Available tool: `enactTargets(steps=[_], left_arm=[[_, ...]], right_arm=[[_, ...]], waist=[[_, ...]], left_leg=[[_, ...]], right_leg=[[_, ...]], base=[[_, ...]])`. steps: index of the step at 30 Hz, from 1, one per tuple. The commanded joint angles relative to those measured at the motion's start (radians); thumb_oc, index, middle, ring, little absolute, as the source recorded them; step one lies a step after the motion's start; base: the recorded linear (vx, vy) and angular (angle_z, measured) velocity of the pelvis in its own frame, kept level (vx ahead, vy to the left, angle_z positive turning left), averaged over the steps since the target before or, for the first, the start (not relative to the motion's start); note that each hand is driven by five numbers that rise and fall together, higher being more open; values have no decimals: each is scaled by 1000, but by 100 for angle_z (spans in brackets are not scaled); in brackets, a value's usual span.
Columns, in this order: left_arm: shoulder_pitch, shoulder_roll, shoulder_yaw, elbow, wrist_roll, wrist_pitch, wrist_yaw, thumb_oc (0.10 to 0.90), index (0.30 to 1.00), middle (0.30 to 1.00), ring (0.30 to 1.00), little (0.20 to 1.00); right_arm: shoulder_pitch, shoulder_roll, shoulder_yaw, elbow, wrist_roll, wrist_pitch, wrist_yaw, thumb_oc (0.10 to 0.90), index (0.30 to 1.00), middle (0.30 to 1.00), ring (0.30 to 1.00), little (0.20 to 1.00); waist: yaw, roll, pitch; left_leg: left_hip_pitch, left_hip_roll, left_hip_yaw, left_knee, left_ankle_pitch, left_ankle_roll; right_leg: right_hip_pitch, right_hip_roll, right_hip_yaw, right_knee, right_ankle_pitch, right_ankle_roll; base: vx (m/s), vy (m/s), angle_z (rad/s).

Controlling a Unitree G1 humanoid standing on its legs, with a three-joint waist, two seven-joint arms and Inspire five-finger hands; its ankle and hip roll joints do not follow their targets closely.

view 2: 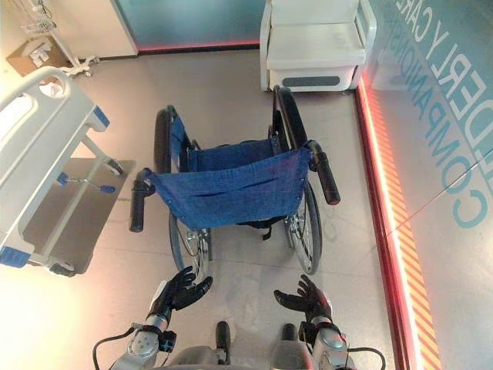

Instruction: Push the wheelchair next to the bed

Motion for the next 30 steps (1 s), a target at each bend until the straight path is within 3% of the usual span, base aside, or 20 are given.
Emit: enactTargets(steps=[1, 10, 15, 20, 24, 30], left_arm=[[-73, -23, 4, -20, 1, -119, -7, 800, 900, 900, 900, 900], [-61, -33, 28, -13, -105, -125, -75, 800, 900, 900, 900, 900], [-54, -30, 76, -38, -198, -124, -38, 800, 900, 900, 900, 900], [-47, 9, 153, -74, -178, -110, 30, 800, 900, 900, 900, 900], [-51, 60, 233, -89, -231, -83, 129, 800, 900, 900, 900, 900], [-44, 104, 339, -121, -284, -85, 185, 800, 900, 900, 900, 900]], right_arm=[[-54, -16, 30, -22, -38, -94, -14, 800, 900, 900, 900, 900], [-54, -26, 20, 19, -74, -76, -7, 800, 900, 900, 900, 900], [-62, -43, -4, -5, -9, -74, -10, 800, 900, 900, 900, 900], [-72, -75, -45, -76, -3, -75, -77, 800, 900, 900, 900, 900], [-107, -140, -118, -83, 2, -99, -131, 800, 900, 900, 900, 900], [-166, -266, -233, -118, 5, -80, -131, 800, 900, 900, 900, 900]], waist=[[-14, -42, -2], [-4, -46, -5], [9, -52, -15], [21, -64, -27], [31, -67, -34], [40, -69, -50]], left_leg=[[-23, -90, -2, 114, -128, 37], [-21, -88, -6, 112, -125, 35], [-7, -87, -17, 108, -123, 34], [4, -82, -19, 107, -126, 34], [21, -79, -24, 97, -125, 34], [45, -80, -31, 89, -130, 31]], right_leg=[[-35, 21, -5, 63, -33, -49], [-26, 23, -18, 56, -33, -54], [-10, 24, -24, 53, -31, -55], [5, 26, -29, 50, -32, -53], [20, 29, -33, 45, -32, -54], [46, 24, -41, 38, -37, -54]], base=[[0, 0, 0], [1, -4, 0], [33, -36, 3], [39, -54, 4], [28, -16, 5], [53, 9, 9]])
